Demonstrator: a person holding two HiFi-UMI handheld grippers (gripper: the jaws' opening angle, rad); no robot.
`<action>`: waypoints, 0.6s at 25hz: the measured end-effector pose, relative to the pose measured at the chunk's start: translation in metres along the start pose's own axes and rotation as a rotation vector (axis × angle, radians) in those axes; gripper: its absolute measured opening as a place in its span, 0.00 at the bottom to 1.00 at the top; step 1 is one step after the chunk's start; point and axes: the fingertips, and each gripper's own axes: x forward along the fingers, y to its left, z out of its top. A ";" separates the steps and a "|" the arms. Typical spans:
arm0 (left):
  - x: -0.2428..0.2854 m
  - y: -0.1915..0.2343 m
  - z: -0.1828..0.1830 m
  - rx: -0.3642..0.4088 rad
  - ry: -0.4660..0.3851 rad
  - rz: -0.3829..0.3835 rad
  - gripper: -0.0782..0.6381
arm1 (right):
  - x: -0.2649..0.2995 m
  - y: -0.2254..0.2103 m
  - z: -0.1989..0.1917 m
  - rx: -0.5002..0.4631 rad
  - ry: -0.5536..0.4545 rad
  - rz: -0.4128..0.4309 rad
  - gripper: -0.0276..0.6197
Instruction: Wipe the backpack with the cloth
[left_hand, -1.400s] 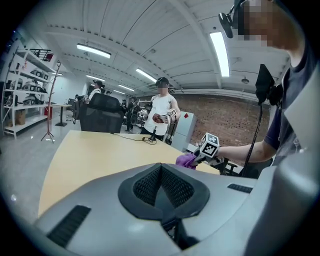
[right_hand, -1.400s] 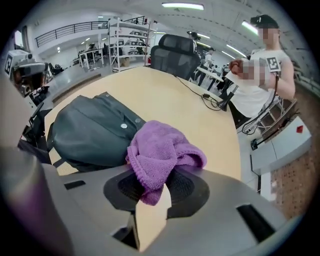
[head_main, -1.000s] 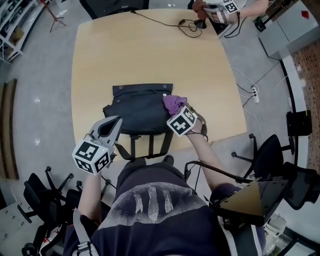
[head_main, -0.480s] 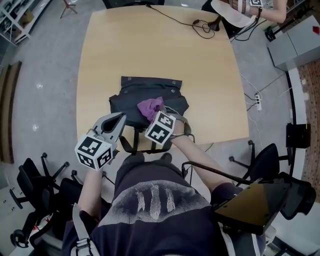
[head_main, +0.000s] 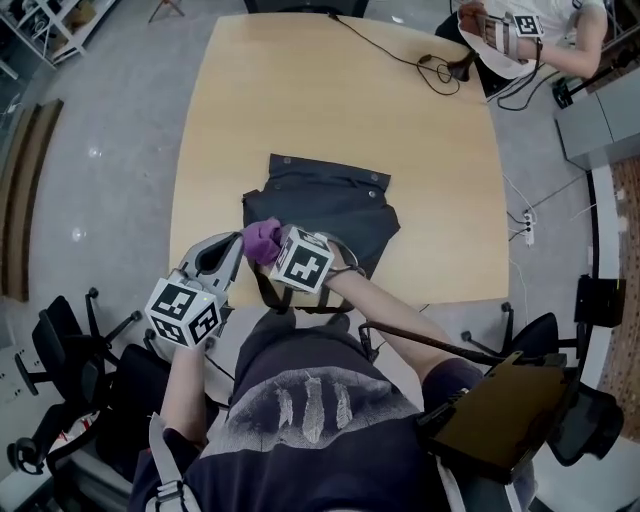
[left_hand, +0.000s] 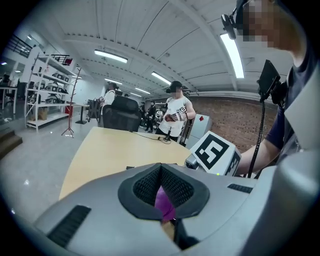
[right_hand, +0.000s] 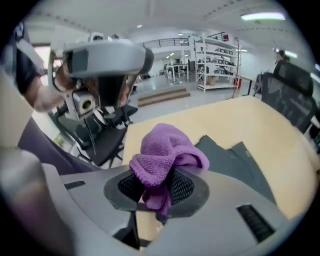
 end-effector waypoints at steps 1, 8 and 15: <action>-0.004 0.006 0.001 -0.008 -0.008 0.017 0.12 | 0.002 0.005 0.013 0.048 -0.051 0.053 0.20; -0.022 0.050 0.002 -0.043 -0.020 0.081 0.12 | 0.019 -0.086 0.036 0.159 -0.063 -0.182 0.20; -0.008 0.067 0.004 -0.054 -0.006 0.029 0.12 | 0.007 -0.140 -0.015 0.317 0.002 -0.231 0.20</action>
